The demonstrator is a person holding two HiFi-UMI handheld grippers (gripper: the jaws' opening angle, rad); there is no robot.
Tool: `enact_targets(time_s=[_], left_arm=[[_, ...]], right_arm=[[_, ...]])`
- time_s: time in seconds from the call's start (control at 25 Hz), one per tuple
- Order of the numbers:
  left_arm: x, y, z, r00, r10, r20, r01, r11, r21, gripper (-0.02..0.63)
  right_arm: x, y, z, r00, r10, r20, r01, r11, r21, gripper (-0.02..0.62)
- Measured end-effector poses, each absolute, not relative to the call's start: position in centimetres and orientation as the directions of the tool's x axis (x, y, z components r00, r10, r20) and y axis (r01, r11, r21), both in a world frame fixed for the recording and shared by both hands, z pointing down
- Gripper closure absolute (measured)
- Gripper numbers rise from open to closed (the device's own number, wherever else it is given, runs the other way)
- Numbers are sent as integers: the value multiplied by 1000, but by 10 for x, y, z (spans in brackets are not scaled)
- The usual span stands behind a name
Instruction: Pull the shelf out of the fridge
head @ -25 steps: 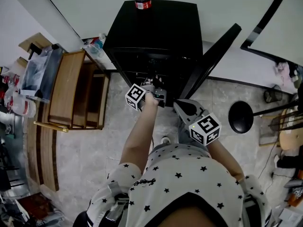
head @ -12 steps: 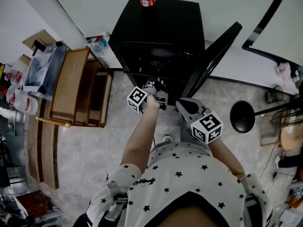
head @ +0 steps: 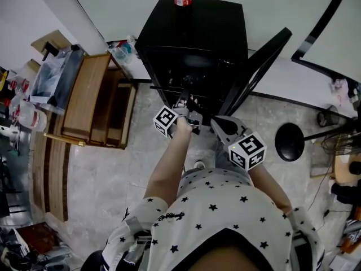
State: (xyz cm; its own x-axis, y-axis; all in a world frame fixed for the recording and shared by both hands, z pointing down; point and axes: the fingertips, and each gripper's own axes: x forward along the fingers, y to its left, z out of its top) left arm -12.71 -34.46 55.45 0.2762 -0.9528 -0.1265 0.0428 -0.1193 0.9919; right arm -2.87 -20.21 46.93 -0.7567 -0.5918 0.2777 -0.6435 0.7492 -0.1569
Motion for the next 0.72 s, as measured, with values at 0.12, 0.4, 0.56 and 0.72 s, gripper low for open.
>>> enact_targets(time_s=[0.12, 0.4, 0.56, 0.72], left_arm=[[-128, -341, 555, 277, -952, -128, 43, -121, 992, 575], [-131, -333, 555, 279, -951, -131, 45, -124, 991, 575], [-134, -328, 555, 280, -951, -132, 45, -124, 991, 575], [-137, -323, 556, 285, -949, -133, 48, -125, 991, 575]], right_arm=[[-28, -203, 468, -757, -593, 274, -644, 749, -159, 603], [-29, -202, 469, -761, -591, 268, -641, 750, -164, 603], [-31, -199, 469, -763, -590, 265, -638, 752, -162, 603], [-33, -197, 470, -765, -588, 261, -636, 755, -161, 603]])
